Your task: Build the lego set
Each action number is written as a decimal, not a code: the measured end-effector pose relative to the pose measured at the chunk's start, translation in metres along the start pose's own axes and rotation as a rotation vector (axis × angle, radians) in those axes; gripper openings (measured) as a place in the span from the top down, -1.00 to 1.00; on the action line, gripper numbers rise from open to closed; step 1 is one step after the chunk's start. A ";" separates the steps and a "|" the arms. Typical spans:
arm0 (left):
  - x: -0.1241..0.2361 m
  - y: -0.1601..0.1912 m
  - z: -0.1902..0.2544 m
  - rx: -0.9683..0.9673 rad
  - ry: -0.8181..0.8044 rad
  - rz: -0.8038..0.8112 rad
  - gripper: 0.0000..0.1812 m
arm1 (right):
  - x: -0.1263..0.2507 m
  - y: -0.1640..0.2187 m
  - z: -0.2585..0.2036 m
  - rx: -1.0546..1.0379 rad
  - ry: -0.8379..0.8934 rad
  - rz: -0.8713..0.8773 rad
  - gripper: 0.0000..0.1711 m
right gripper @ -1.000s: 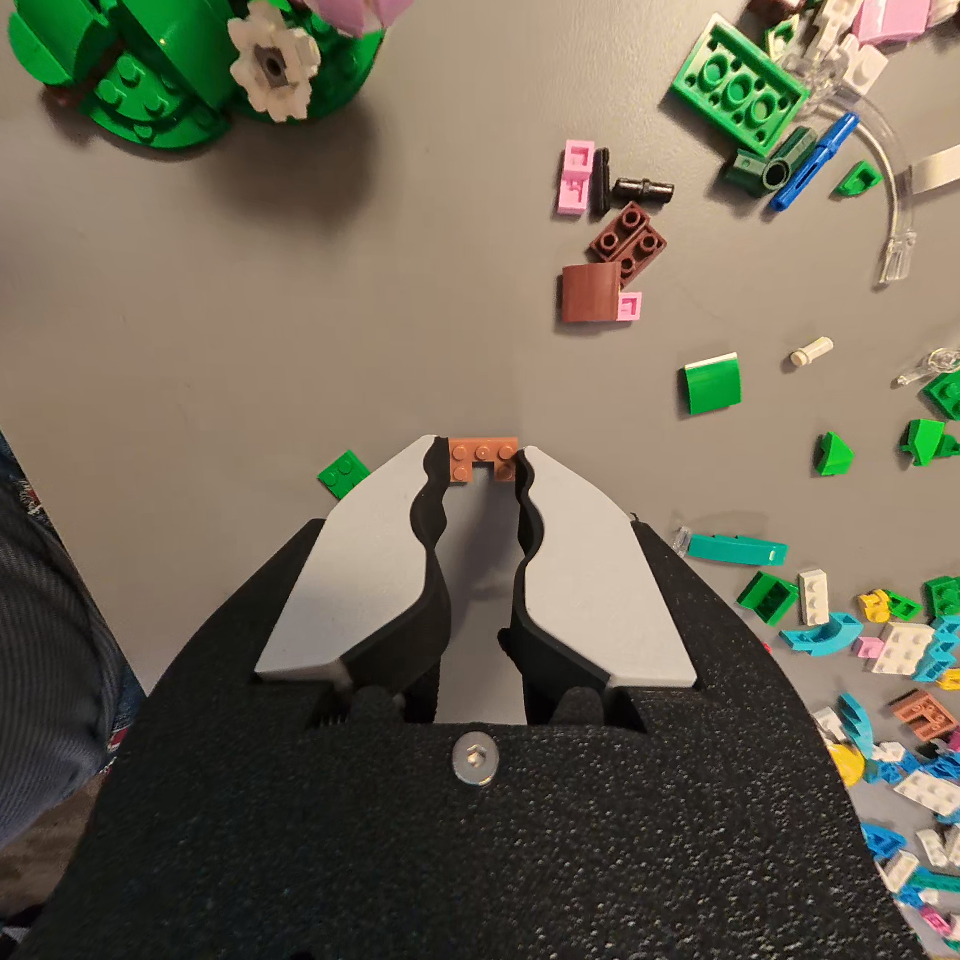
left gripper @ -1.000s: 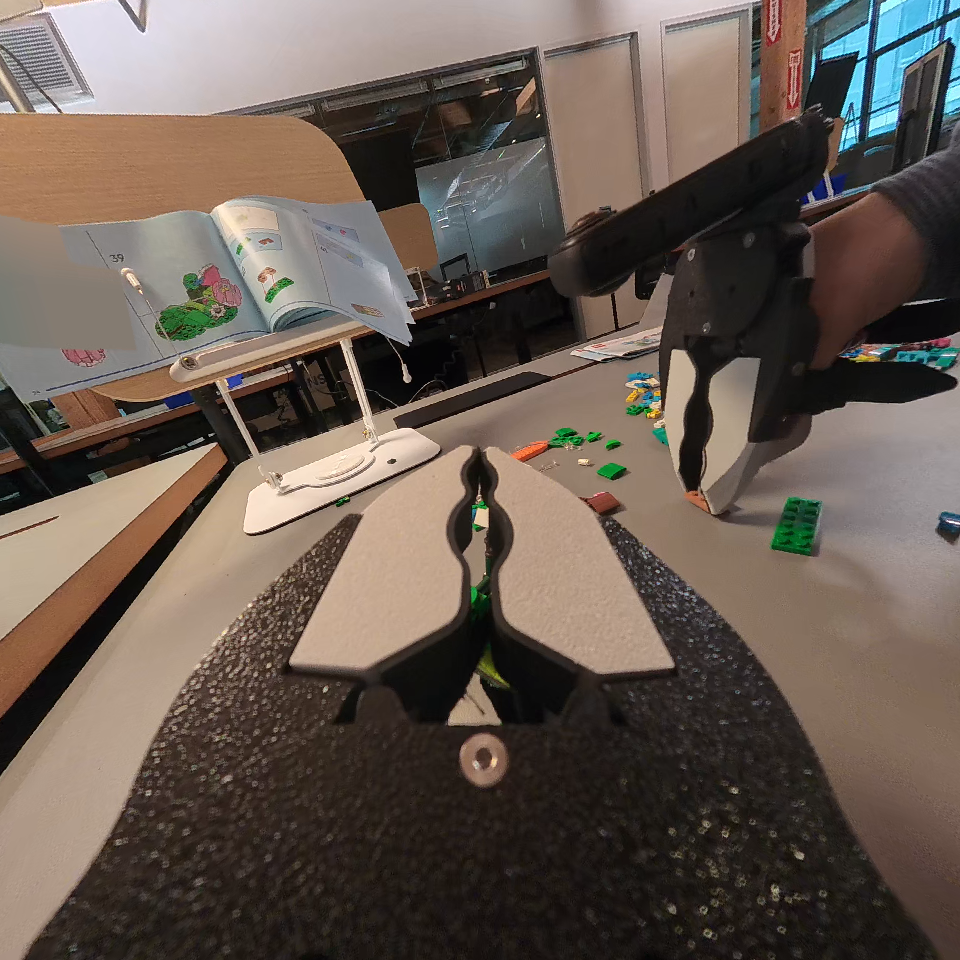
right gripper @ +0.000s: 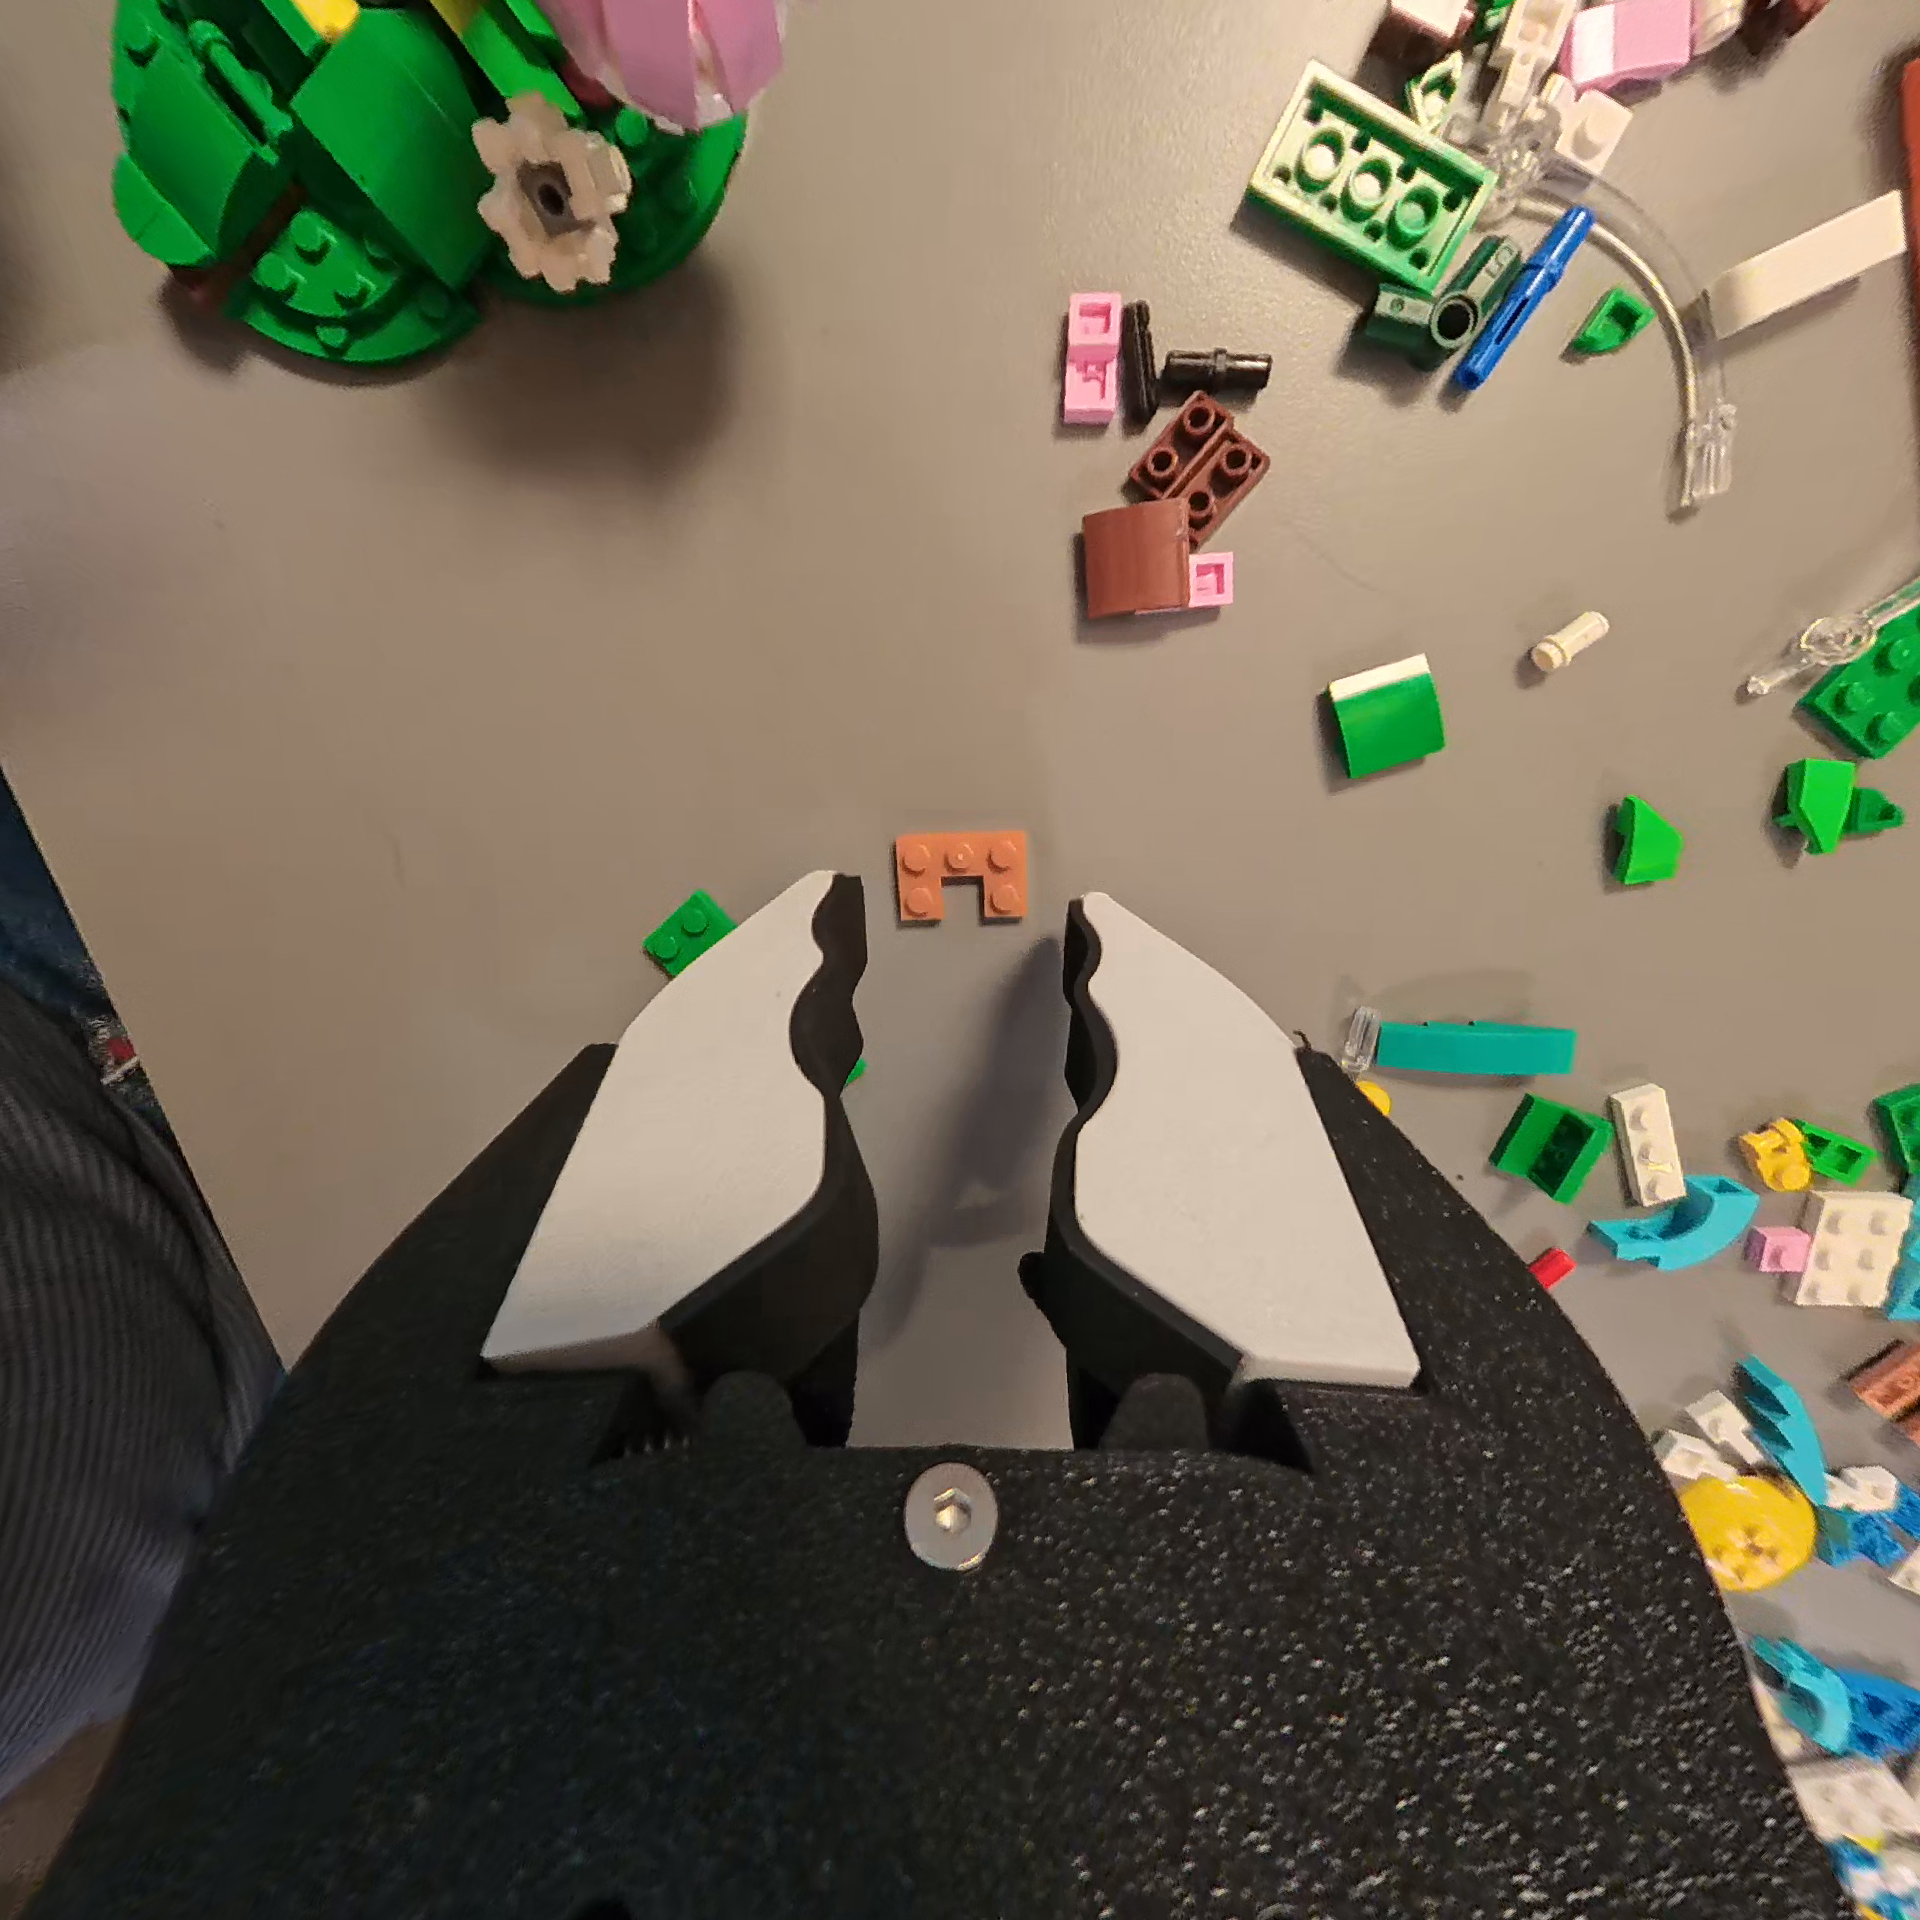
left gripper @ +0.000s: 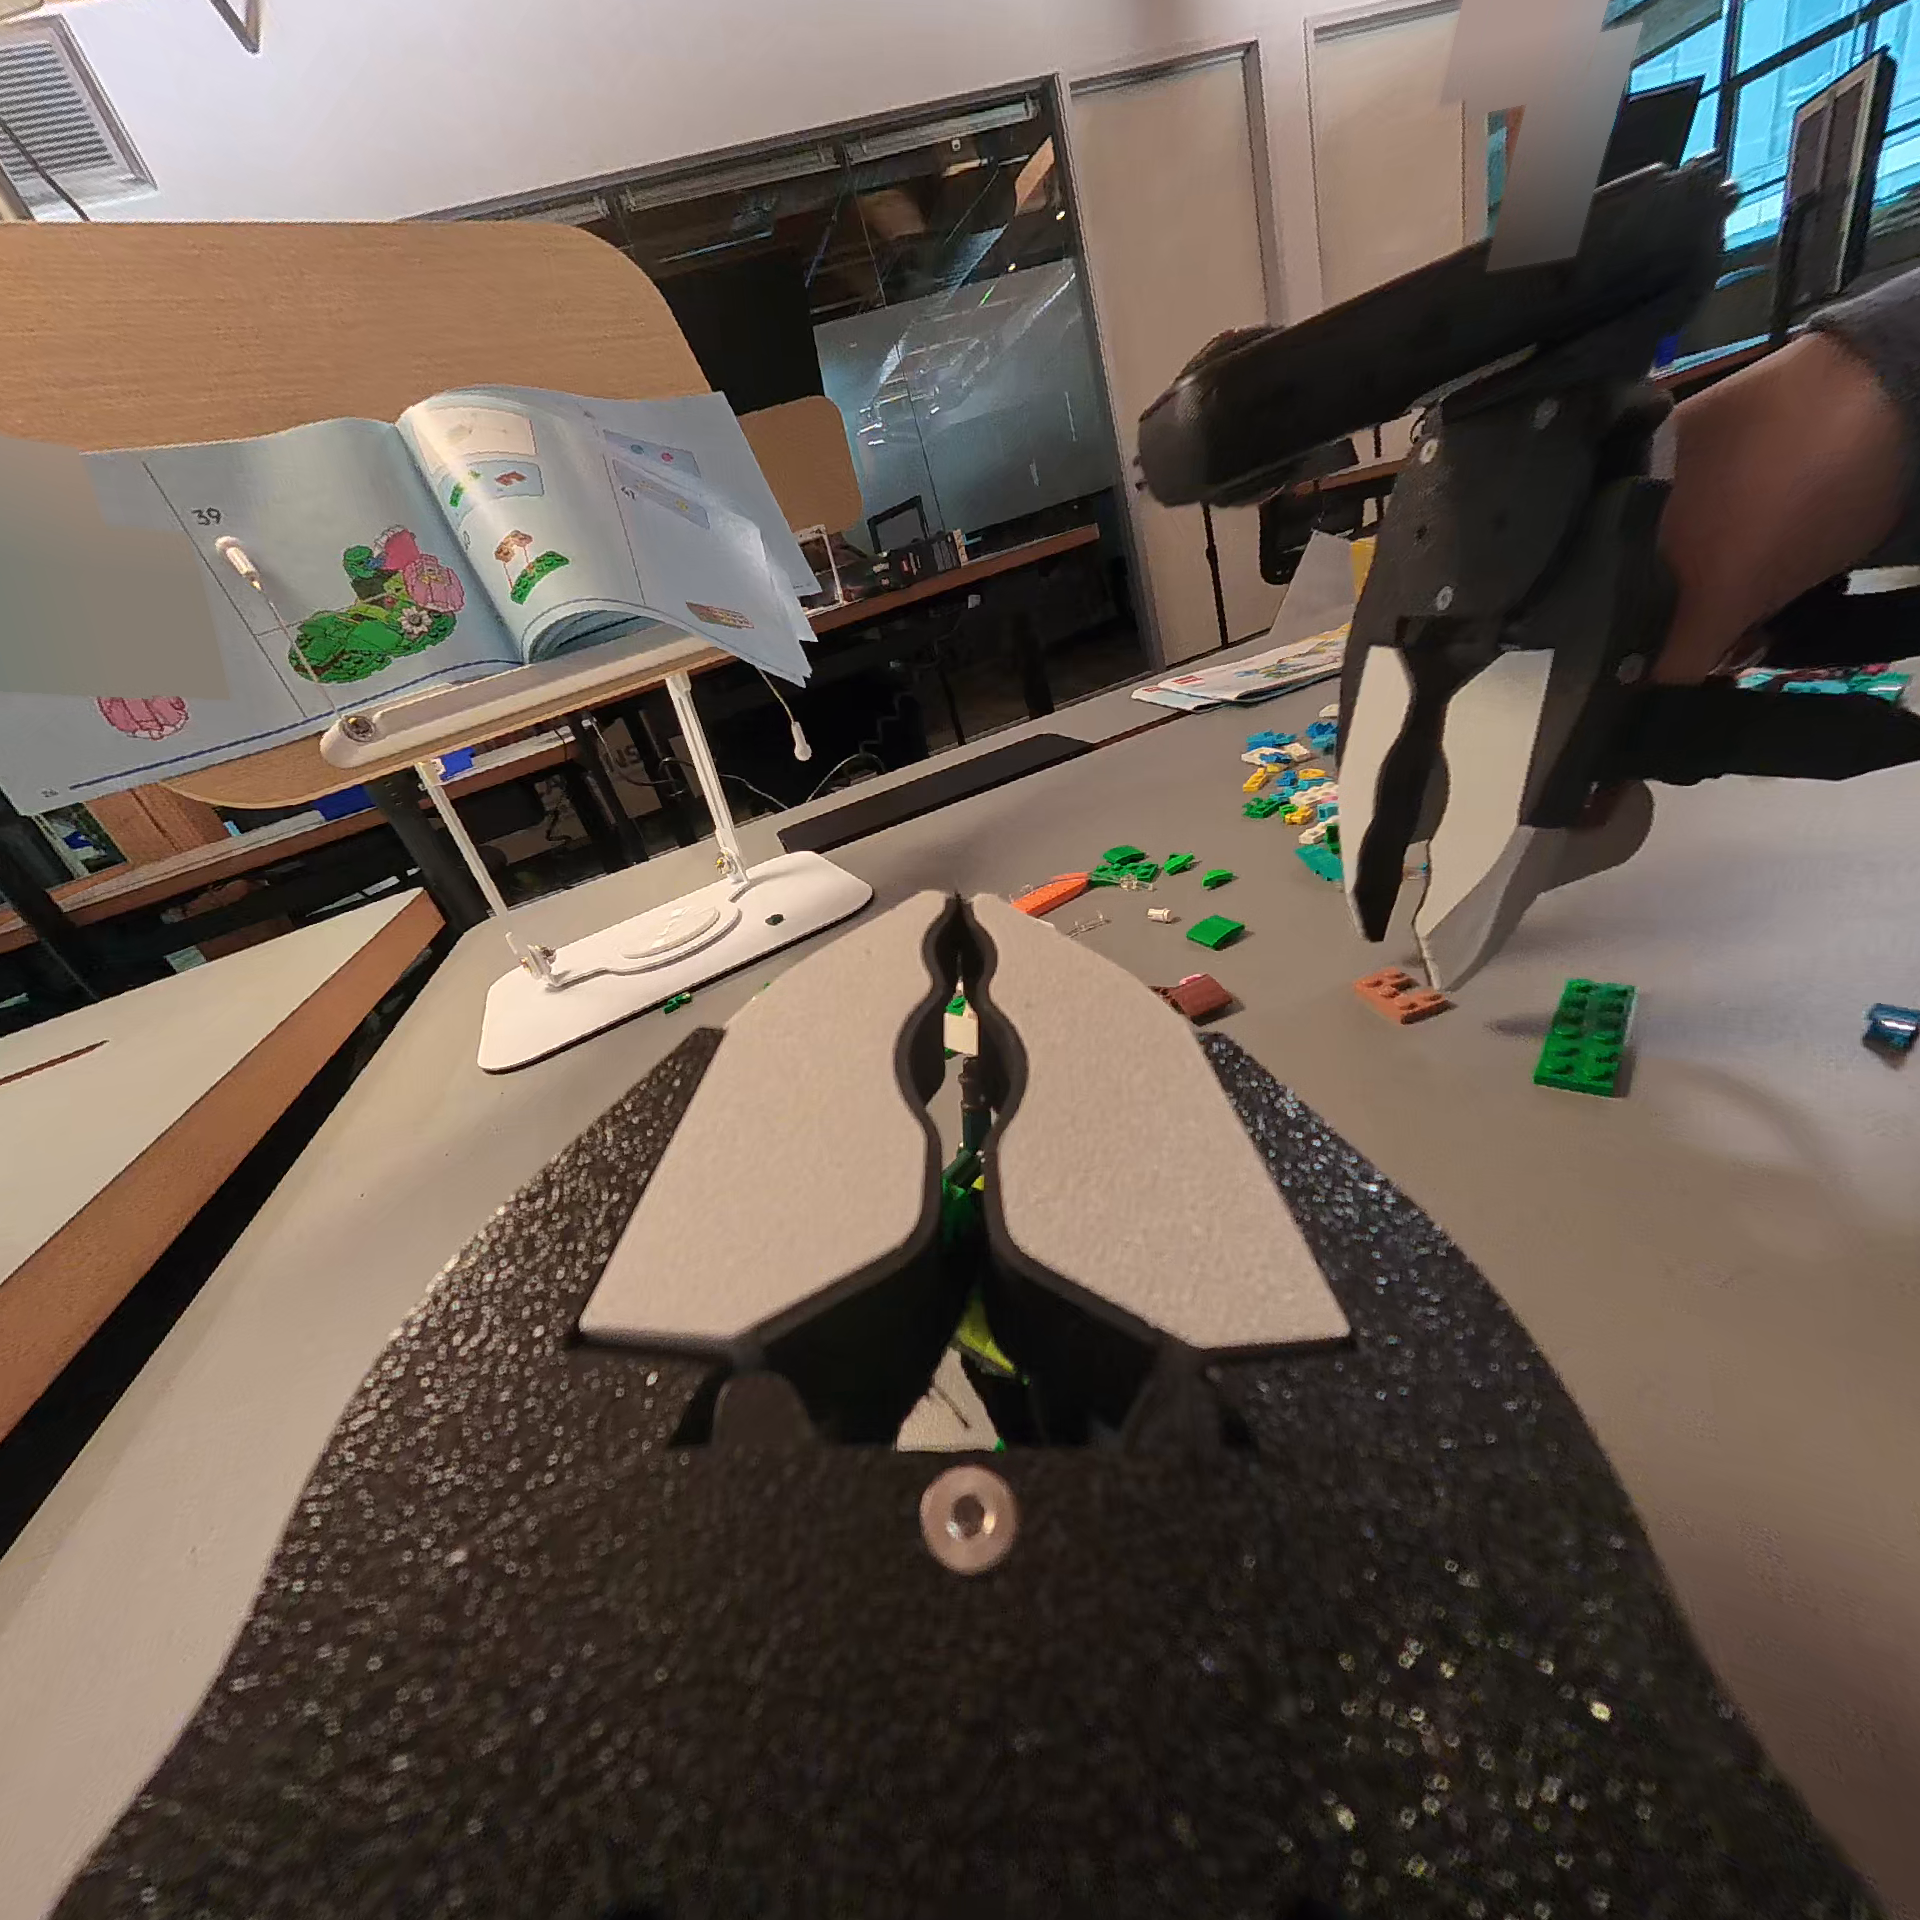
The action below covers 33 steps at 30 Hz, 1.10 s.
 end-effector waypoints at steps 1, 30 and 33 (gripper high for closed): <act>0.000 0.000 0.000 -0.001 0.000 -0.001 1.00 | 0.002 0.001 0.001 -0.002 -0.002 0.009 0.58; -0.135 -0.034 -0.119 -0.142 0.045 -0.149 1.00 | 0.050 -0.060 0.102 -0.088 0.079 0.860 0.65; -0.193 -0.024 -0.152 -0.227 -0.047 -0.244 1.00 | 0.053 -0.034 0.104 -0.062 0.114 0.892 0.69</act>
Point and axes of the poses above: each gripper's, where its closed fingertips meet, x back along the fingers, y out of its underside, z = x × y across the jaws, the point moved 8 cm from there along x, back along the fingers, and after that the axes turned 13 degrees about -x, right-handed, at the moved point
